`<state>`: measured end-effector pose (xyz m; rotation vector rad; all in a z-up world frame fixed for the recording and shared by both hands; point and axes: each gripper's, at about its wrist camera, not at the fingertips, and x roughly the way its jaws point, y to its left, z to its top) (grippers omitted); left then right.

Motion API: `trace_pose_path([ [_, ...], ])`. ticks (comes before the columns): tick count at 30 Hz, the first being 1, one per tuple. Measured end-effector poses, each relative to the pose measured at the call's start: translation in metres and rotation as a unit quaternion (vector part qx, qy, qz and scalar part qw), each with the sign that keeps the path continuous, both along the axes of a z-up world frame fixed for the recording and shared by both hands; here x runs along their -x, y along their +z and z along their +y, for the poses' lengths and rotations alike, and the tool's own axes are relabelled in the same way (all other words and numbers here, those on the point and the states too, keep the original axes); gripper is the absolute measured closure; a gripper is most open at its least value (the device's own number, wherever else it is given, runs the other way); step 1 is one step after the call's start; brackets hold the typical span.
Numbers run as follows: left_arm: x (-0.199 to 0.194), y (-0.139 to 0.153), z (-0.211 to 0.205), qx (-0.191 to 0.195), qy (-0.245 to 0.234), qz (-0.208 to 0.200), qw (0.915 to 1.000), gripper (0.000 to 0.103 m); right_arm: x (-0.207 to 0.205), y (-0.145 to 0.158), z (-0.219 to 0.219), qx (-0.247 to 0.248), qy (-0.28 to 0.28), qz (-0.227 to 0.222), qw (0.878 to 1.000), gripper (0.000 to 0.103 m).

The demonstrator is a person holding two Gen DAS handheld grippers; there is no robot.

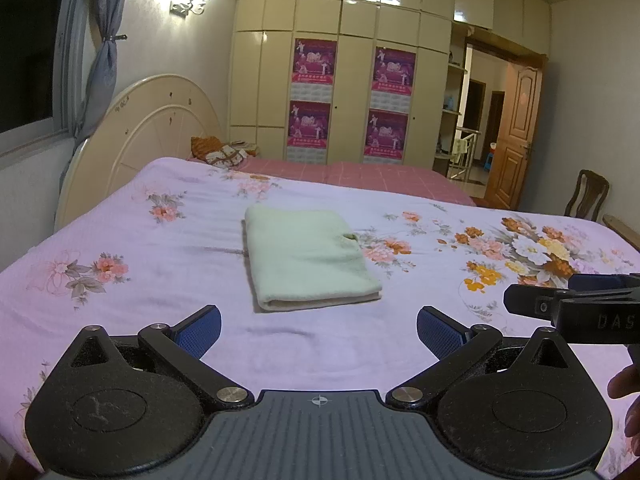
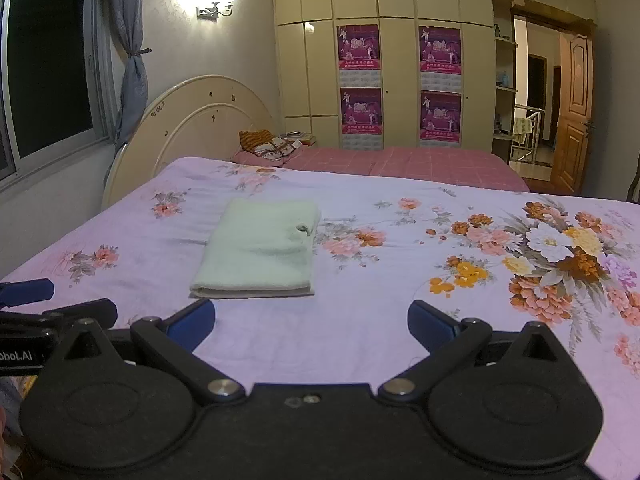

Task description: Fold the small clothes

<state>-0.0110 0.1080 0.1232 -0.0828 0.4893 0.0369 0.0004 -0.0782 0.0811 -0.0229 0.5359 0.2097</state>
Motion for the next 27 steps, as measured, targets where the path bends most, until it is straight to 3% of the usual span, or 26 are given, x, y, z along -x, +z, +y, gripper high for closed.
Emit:
trace_pose_path([
  [27, -0.0065, -0.0052, 0.0042, 0.01, 0.0, -0.006, 0.9999, 0.0, -0.002, -0.0019, -0.0004, 0.001, 0.002, 0.005, 1.0, 0.001],
])
